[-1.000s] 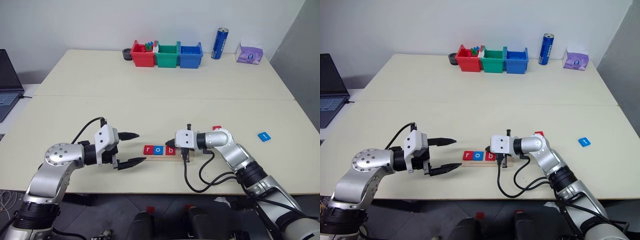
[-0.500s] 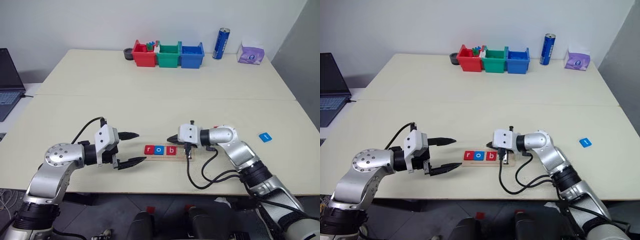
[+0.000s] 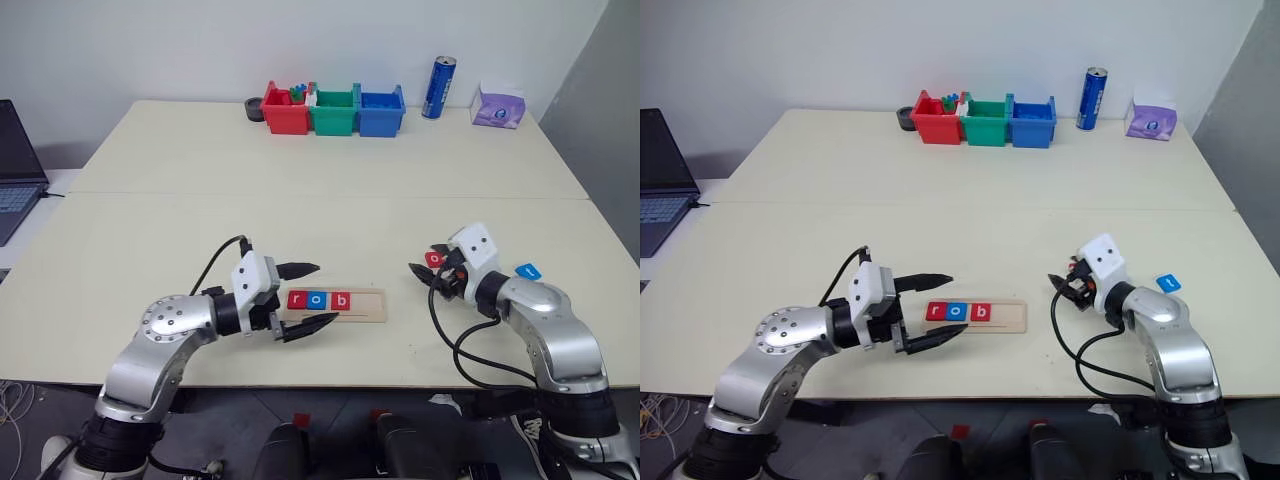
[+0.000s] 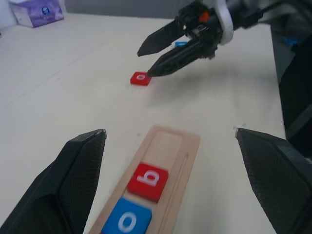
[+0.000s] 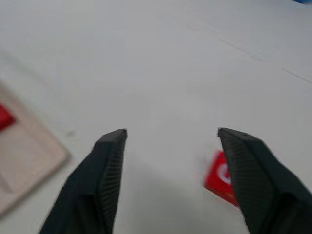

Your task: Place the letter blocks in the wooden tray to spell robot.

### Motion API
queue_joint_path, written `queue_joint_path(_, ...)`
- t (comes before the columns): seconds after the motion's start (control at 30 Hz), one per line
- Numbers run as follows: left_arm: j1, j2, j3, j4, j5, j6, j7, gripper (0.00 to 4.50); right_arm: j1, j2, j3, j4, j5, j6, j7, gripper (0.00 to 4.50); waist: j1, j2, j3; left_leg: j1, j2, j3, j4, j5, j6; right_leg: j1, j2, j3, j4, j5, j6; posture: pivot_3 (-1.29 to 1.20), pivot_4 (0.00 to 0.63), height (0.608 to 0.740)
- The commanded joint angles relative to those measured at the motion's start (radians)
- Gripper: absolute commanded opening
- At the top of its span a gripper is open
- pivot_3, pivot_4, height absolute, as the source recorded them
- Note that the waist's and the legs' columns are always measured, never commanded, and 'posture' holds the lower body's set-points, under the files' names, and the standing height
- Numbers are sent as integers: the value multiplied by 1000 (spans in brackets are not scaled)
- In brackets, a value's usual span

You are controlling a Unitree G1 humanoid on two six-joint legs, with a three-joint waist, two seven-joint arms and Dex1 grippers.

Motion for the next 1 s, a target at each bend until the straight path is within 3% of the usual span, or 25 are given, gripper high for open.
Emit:
queue_joint_path(0.03, -23, -16, -18, -15, 8, -6, 26, 4500, 24, 85, -58, -101, -45, 75, -190, 4457, 0, 0, 0, 0, 1, 0, 0, 0, 0, 0, 1, 1, 0, 0, 0, 0, 150, 740)
queue_joint_path(0.37, -24, -8, -24, 12, 22, -31, 19, 4500, 26, 283, 16, -118, -50, 178, -383, 4487, 0, 0, 0, 1, 1, 0, -1, 0, 0, 0, 2, 1, 0, 0, 0, 0, 150, 740)
queue_joint_path(0.63, -11, -5, -15, -6, 28, -30, 32, 4500, -50, 300, -53, 43, -69, 147, -491, 4487, 0, 0, 0, 0, 1, 1, -1, 0, 0, 0, 1, 0, 0, 0, 0, 0, 150, 740)
queue_joint_path(1.0, -17, -10, -19, -6, 29, -39, 41, 4500, -115, 310, -79, 213, -11, 80, -478, 4487, -1, 0, 0, 1, 1, 2, -1, 0, 0, -1, 2, 0, -1, 0, 0, 0, 150, 740)
